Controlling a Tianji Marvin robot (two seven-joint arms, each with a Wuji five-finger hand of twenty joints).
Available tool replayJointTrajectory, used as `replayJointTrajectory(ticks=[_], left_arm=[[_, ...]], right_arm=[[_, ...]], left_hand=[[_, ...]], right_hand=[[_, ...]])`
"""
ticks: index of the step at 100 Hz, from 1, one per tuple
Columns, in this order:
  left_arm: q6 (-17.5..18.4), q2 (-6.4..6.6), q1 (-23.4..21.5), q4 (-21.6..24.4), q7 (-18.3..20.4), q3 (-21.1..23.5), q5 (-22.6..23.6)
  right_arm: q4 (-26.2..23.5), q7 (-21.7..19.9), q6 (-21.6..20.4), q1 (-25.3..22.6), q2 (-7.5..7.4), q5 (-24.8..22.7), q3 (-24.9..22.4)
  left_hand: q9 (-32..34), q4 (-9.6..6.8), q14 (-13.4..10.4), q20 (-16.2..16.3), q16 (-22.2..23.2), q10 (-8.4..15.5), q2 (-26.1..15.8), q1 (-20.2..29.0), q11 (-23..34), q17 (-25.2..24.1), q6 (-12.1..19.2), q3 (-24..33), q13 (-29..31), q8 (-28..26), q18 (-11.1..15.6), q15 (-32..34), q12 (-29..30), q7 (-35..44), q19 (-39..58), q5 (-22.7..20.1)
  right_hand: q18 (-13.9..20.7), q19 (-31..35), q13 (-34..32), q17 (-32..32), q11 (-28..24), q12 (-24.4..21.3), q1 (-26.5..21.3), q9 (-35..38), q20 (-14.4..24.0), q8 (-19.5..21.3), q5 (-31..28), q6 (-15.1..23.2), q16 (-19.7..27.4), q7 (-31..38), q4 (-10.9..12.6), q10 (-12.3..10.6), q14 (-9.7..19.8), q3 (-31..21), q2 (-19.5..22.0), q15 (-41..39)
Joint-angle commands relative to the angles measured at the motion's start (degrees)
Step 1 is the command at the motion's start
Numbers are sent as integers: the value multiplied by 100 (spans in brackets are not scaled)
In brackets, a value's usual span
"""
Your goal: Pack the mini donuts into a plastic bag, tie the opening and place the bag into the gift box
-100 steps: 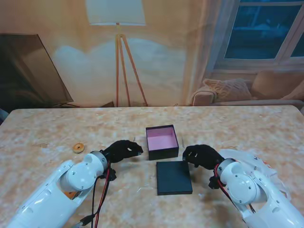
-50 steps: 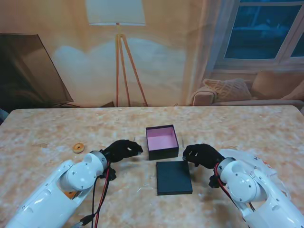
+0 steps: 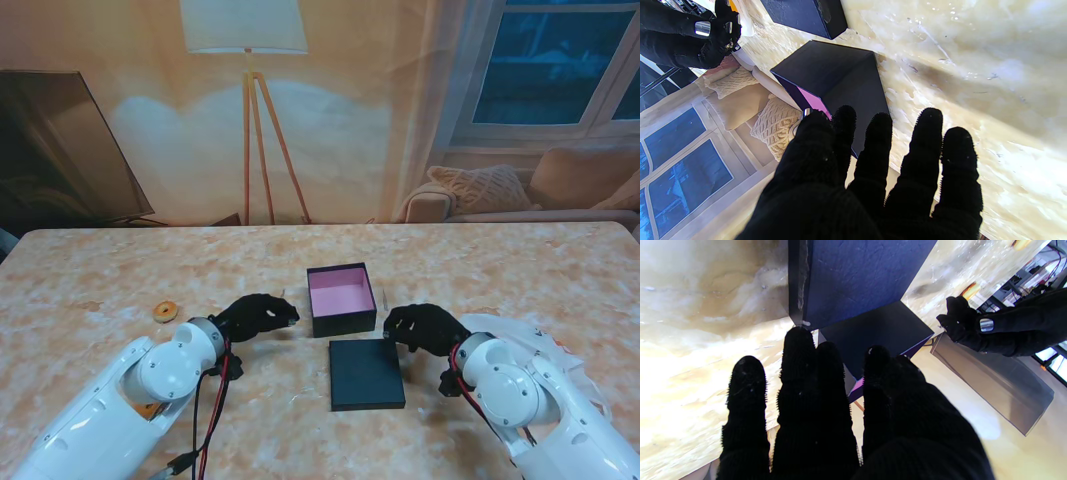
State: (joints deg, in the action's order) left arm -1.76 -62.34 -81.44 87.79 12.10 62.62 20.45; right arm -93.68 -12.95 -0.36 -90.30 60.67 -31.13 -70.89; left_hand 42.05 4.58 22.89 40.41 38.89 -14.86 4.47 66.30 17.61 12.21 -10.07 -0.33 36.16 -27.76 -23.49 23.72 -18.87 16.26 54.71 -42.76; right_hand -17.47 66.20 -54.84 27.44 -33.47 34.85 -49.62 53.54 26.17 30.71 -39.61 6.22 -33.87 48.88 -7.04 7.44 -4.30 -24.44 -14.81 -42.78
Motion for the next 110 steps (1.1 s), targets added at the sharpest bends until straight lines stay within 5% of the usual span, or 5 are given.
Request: replayJointTrajectory(ticks=[1,45,68,86,110], left_arm=[[6,-7,-21,48,99,0,10],[-107,9,-3,52,196,-35,-10],[-125,11,8,45,216,-48,-27],[-157,11,44,26,239,-90,-41],[-163,13,41,32,236,-94,-21]], right_arm=[[-84,-258,-32,-7,-20,-45,-37],[-655,-1312,53,-47,-229,-679,-663],[-1076,-1674,-151,-427,-296,-1507,-1301],[-1374,-1776,-153,-831,-289,-2165,-1861],[-1494,-1192,-181,-1303,-191,-3313,-2350]], left_hand=[[-63,-43,19,-33,-13,69,32,189,31,-35,126,-44,9,-40,7,49,-27,89,10,-39],[-84,-43,35,-40,-17,78,22,183,12,-48,131,-47,-4,-33,10,36,-18,74,-12,-24],[-83,-43,33,-41,-16,81,20,184,9,-50,136,-48,-8,-35,9,34,-16,72,-17,-21],[-86,-44,42,-41,-13,74,20,185,7,-55,130,-48,-1,-36,5,38,-16,69,-23,-21],[-92,-43,35,-39,-14,86,19,183,6,-57,134,-50,-7,-37,0,33,-15,65,-27,-14]], right_hand=[[-79,-5,-138,1,-18,-2,-90,138,47,24,-119,239,-112,176,11,-136,72,84,193,-55],[-63,-51,-16,-54,84,-35,-63,5,36,-13,35,231,-75,89,10,-96,55,131,196,61],[-55,-93,29,-98,155,-54,3,-52,29,-57,187,202,-56,-2,20,-105,67,195,166,141],[-25,-145,177,-191,268,-72,42,-202,33,-122,368,115,-43,-107,66,-62,26,242,88,242],[43,-163,195,-196,156,100,139,-261,95,-253,596,-84,-256,-236,108,-126,138,99,-251,-7]])
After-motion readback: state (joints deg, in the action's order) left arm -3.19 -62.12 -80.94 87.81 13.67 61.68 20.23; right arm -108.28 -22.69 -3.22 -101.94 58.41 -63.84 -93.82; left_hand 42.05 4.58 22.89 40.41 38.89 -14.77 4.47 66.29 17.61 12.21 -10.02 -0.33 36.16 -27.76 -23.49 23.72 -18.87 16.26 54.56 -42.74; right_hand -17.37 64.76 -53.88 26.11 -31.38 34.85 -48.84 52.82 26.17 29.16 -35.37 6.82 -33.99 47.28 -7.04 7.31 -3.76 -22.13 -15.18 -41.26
